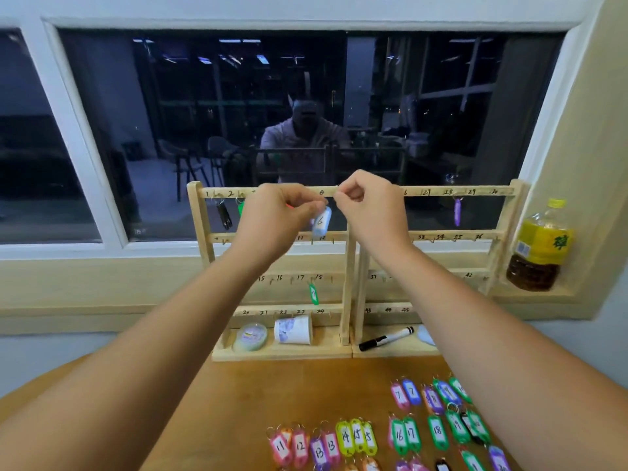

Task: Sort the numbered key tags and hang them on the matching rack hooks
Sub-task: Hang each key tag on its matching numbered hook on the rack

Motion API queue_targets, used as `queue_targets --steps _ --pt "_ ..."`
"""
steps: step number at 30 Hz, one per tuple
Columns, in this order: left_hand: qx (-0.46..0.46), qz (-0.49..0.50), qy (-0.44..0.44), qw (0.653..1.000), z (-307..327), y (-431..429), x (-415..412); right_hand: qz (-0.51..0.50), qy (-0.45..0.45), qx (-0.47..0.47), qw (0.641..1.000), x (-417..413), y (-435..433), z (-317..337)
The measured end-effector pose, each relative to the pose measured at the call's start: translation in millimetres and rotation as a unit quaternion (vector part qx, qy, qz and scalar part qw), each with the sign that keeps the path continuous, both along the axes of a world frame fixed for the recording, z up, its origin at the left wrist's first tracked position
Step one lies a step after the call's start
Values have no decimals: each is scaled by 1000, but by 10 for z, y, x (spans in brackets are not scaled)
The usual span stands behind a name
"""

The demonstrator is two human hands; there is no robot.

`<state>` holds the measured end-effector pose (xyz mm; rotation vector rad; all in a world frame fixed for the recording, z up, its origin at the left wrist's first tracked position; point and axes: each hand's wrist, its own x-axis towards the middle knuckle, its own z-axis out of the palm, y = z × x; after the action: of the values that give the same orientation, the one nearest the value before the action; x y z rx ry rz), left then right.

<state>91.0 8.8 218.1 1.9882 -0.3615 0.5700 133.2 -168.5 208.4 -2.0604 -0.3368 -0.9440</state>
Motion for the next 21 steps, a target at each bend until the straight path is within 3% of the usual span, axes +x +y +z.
queue_targets --steps 4,8,12,21 --pt "72 43 -41 996 234 -121 200 14 18 -17 1000 26 1 -71" --pt "154 81 -25 984 370 -243 318 3 6 -25 1000 -17 -14 -76" --pt "161 78 -15 984 372 -212 345 -9 -8 -50 999 -10 -21 -4" --pt "172 97 -24 980 397 -308 387 20 59 -51 997 7 -74 -51"
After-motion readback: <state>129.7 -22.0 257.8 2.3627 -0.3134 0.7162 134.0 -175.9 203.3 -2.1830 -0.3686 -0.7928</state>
